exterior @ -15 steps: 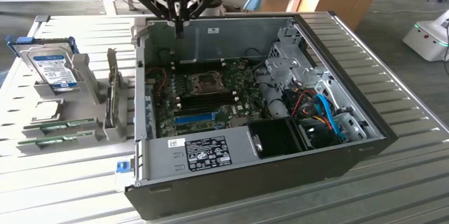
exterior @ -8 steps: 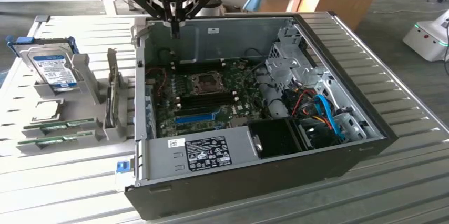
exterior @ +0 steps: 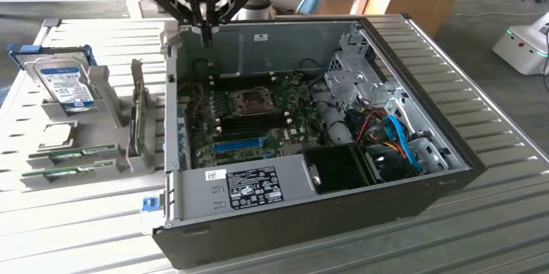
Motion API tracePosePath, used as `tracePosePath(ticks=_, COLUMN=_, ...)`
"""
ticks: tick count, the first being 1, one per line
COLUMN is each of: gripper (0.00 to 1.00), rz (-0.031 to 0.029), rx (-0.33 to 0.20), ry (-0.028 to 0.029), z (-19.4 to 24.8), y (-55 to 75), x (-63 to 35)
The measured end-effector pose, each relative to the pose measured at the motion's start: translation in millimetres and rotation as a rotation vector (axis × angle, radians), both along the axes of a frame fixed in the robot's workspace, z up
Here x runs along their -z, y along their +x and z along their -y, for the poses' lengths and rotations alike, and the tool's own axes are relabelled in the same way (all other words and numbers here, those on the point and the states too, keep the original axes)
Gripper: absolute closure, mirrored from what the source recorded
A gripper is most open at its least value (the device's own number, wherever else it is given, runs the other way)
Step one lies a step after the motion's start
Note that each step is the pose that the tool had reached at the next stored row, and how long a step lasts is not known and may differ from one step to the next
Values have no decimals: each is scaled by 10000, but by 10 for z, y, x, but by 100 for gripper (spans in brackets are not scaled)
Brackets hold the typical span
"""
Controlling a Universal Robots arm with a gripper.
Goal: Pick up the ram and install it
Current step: 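Reach for the ram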
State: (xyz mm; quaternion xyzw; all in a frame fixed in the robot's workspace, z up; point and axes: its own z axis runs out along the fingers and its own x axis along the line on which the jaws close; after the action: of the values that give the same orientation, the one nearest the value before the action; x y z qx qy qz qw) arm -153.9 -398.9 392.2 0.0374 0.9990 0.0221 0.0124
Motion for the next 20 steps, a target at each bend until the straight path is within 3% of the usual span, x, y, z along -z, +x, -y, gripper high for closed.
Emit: tracePosePath(ticks=20, gripper=89, rz=-6, rx=0, ry=1, z=0, y=-337, x=16)
